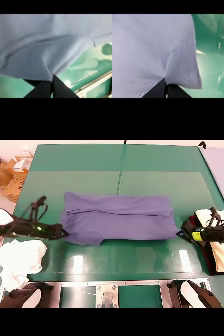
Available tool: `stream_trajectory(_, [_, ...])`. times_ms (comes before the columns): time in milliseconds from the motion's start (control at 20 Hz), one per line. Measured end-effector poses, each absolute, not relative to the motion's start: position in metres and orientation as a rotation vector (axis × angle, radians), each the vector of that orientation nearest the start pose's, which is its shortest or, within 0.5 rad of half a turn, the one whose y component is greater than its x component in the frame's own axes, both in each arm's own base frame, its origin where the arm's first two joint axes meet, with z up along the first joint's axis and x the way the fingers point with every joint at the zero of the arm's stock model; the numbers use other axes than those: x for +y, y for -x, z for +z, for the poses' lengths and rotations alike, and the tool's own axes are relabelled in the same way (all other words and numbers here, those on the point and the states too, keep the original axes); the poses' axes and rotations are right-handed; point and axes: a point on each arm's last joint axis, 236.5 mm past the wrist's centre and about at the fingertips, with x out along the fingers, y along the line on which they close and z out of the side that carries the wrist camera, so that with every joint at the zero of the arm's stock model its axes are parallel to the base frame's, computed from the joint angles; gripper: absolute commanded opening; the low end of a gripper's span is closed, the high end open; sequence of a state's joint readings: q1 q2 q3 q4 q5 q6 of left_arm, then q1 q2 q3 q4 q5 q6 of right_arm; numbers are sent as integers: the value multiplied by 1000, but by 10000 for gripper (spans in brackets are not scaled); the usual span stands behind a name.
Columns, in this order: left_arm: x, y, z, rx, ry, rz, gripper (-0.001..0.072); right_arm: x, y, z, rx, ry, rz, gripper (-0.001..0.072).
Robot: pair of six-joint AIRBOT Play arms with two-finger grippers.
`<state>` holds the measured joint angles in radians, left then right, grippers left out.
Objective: Fold the shirts.
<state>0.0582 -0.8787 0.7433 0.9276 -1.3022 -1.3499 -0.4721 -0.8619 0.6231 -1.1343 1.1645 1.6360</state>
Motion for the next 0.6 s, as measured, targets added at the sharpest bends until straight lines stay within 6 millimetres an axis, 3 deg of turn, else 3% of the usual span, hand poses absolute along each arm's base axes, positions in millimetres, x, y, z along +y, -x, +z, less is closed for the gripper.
stream_trajectory(150, [-118, -271, 54, 1232, 404, -477, 20, -27, -270, -9, 1196, -798, -195, 14])
stream_trajectory(350, [-120, -306, 62, 1164, 421, -485, 20, -20, -309, 6, 1125, -813, -134, 14])
stream_trajectory(600, [-120, -380, 62, 1088, 457, -484, 20, -25, -377, 16, 1072, -812, -92, 14])
